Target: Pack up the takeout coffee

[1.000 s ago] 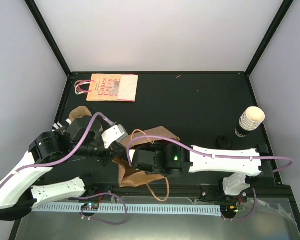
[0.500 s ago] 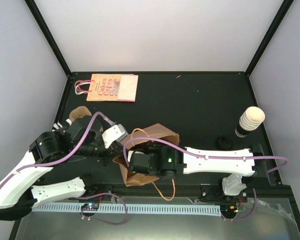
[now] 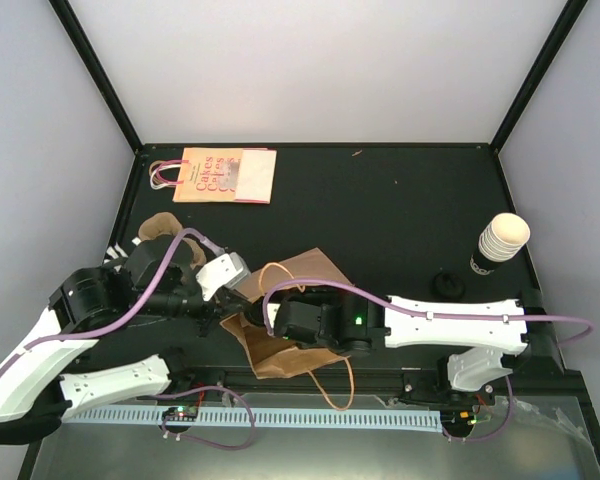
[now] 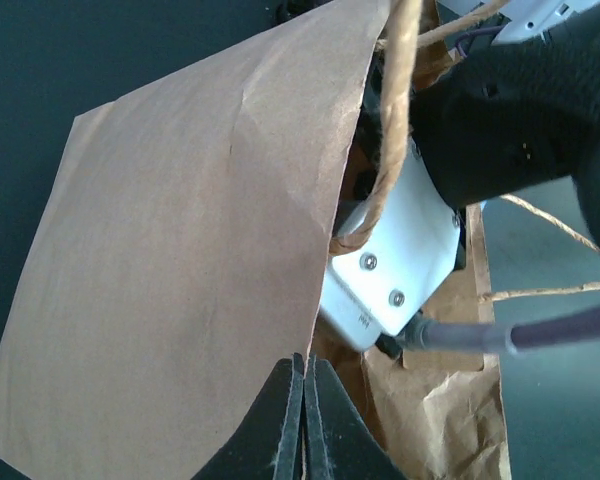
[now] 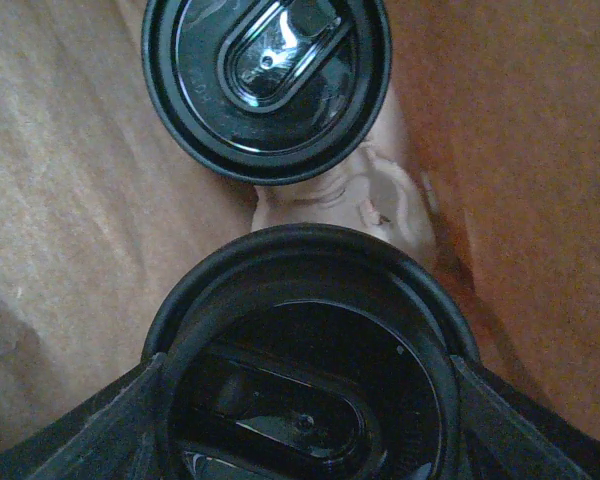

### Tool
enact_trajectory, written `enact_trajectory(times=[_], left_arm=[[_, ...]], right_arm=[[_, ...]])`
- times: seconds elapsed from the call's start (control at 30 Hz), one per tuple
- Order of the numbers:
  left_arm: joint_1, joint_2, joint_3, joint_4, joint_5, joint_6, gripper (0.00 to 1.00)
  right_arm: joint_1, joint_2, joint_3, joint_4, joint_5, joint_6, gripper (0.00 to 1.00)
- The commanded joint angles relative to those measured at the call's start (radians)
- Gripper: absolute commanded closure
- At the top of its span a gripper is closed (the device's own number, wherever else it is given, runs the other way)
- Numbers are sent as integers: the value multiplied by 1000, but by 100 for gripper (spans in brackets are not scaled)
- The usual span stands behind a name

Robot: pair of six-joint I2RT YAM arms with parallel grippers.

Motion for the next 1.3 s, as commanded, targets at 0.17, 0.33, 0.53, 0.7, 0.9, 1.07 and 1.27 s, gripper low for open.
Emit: enact_trajectory(times=[0.17, 0.33, 0.53, 0.7, 0.9, 1.07, 1.27], left_arm=[[-6, -34, -17, -35, 5, 30, 98], [-6, -44, -21, -36, 3, 42, 98], [-6, -44, -26, -41, 2, 50, 99], [-6, -47, -28, -42, 5, 54, 99], [-6, -47, -24, -47, 7, 54, 98], [-7, -48, -22, -51, 9, 54, 98], [-6, -50, -19, -55, 8, 57, 98]], right_arm=[[-7, -68, -90, 152, 47, -120, 51], [-9, -115, -137, 199, 65, -187, 50], [-12, -152, -192, 247, 53, -265, 50], [-19, -132, -193, 242, 61, -266, 50], [-27, -122, -198, 239, 82, -273, 51], [-29, -130, -204, 225, 93, -267, 51], [-32, -140, -215, 208, 96, -255, 51]])
